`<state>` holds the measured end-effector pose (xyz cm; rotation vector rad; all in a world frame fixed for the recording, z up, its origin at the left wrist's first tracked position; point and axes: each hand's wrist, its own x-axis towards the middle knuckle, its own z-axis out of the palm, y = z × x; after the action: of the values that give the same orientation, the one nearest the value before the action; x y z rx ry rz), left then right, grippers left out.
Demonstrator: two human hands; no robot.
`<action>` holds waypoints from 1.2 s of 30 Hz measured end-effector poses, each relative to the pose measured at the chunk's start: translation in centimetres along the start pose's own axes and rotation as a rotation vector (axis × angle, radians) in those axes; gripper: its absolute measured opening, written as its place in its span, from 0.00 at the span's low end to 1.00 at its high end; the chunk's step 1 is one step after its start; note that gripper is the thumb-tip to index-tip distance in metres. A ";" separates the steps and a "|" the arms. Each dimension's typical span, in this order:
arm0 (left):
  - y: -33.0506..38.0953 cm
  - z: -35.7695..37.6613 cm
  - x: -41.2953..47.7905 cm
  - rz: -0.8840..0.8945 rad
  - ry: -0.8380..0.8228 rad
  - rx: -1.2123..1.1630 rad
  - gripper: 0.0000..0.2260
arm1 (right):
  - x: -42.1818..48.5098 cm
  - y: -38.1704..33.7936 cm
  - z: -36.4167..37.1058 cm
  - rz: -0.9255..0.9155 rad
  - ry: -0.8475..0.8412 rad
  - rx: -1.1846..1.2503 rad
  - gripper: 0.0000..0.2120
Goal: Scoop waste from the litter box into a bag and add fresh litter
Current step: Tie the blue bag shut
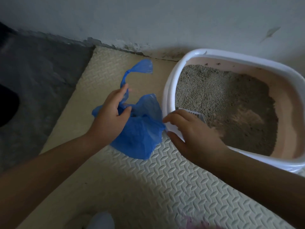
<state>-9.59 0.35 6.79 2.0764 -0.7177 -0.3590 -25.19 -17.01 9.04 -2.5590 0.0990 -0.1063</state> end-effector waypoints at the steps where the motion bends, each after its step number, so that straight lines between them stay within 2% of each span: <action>1: -0.1 -0.6 -0.1 -0.006 0.016 -0.008 0.26 | 1.7 -0.3 0.5 0.022 -0.072 -0.025 0.14; 5: -0.7 -3.0 -0.5 -0.015 0.089 -0.039 0.26 | 7.7 -1.0 2.7 0.142 -0.318 -0.218 0.16; 10: -1.4 -4.6 -1.1 -0.052 0.141 -0.126 0.26 | 11.5 -1.3 5.9 0.318 -0.504 -0.366 0.15; 12: -1.5 -4.9 -1.2 -0.060 0.142 -0.166 0.27 | 11.9 -1.1 6.5 0.347 -0.535 -0.402 0.16; 16: -1.4 -6.0 -0.8 -0.038 0.182 -0.196 0.27 | 11.9 -1.8 6.4 0.331 -0.485 -0.342 0.18; 18: -1.5 -6.5 -0.5 -0.023 0.200 -0.187 0.27 | 11.5 -2.9 5.3 0.298 -0.430 -0.314 0.16; 22: -1.7 -7.3 -0.1 0.017 0.219 -0.160 0.28 | 10.4 -5.2 2.0 0.221 -0.179 -0.178 0.08; 26: -1.6 -8.2 0.4 0.052 0.249 -0.161 0.27 | 10.4 -6.5 -1.0 0.139 0.030 0.041 0.12; 33: 0.5 -10.1 0.8 0.159 0.350 -0.104 0.28 | 12.1 -7.3 -5.3 0.141 0.363 0.419 0.17; 36: 1.0 -11.2 1.3 0.221 0.417 -0.116 0.27 | 13.5 -6.9 -6.3 0.130 0.444 0.540 0.14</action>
<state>-3.38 6.47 13.93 1.8563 -0.6452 0.1511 -12.00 -15.95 18.84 -1.9481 0.3541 -0.5697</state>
